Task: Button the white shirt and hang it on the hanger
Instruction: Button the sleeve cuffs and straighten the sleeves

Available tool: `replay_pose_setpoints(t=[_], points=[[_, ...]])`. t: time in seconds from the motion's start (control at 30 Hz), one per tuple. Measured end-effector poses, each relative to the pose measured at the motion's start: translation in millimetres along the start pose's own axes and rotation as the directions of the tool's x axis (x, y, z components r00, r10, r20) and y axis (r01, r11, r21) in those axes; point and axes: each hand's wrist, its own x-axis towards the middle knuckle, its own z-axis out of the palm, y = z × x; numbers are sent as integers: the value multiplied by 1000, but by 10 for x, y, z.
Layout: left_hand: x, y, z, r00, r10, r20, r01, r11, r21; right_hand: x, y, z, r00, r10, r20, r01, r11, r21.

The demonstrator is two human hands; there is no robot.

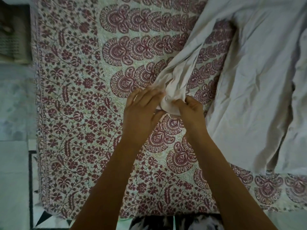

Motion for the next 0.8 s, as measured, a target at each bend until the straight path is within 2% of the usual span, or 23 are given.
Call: replay_pose_setpoints(t=[0.07, 0.13, 0.17, 0.2, 0.23, 0.27, 0.3, 0.33, 0.37, 0.4, 0.47, 0.53, 0.57, 0.63, 0.67, 0.73, 0.8], points=[[48, -46, 17, 998, 36, 44, -38, 999, 33, 6, -12, 6, 999, 48, 12, -49, 995, 86], [59, -85, 37, 992, 67, 104, -69, 998, 10, 22, -9, 3, 982, 178, 58, -186, 964, 190], [54, -84, 35, 994, 32, 109, -23, 996, -81, 36, 11, -4, 964, 244, 103, -263, 927, 267], [57, -63, 10, 990, -65, 123, 96, 961, -260, 43, 41, -2, 946, 284, 158, -323, 875, 361], [67, -31, -26, 961, -222, 167, 276, 836, -474, 41, 72, 5, 933, 294, 208, -357, 826, 436], [86, 11, -71, 894, -369, 255, 441, 625, -644, 31, 99, 15, 926, 289, 244, -374, 798, 473], [101, 42, -96, 812, -461, 356, 553, 418, -721, 16, 130, 33, 925, 279, 259, -374, 793, 480], [119, 60, -99, 750, -508, 424, 611, 287, -737, 9, 163, 55, 928, 269, 260, -364, 806, 467], [126, 63, -90, 716, -528, 456, 637, 230, -736, -5, 184, 86, 933, 261, 246, -349, 821, 451], [125, 64, -70, 711, -542, 448, 638, 231, -735, -25, 181, 122, 942, 261, 210, -328, 845, 422], [138, 66, -59, 726, -582, 368, 620, 320, -716, -44, 197, 175, 969, 243, 35, -241, 916, 322], [160, 62, -43, 720, -625, 302, 617, 378, -691, -66, 217, 201, 978, 85, -191, -53, 985, 166], [171, 69, -47, 719, -638, 277, 616, 399, -680, -78, 214, 209, 972, -42, -231, 64, 994, 86], [172, 72, -58, 750, -625, 216, 579, 465, -670, -94, 212, 228, 967, -183, -180, 191, 981, 27], [175, 73, -69, 783, -594, 184, 543, 509, -668, -98, 196, 236, 978, -164, -130, 176, 981, 82], [159, 70, -105, 870, -468, 154, 443, 606, -661, -107, 144, 260, 1000, -11, -2, 11, 961, 276], [124, 20, -135, 947, -280, 159, 318, 733, -601, -87, 112, 284, 978, 124, 169, -190, 862, 470]])
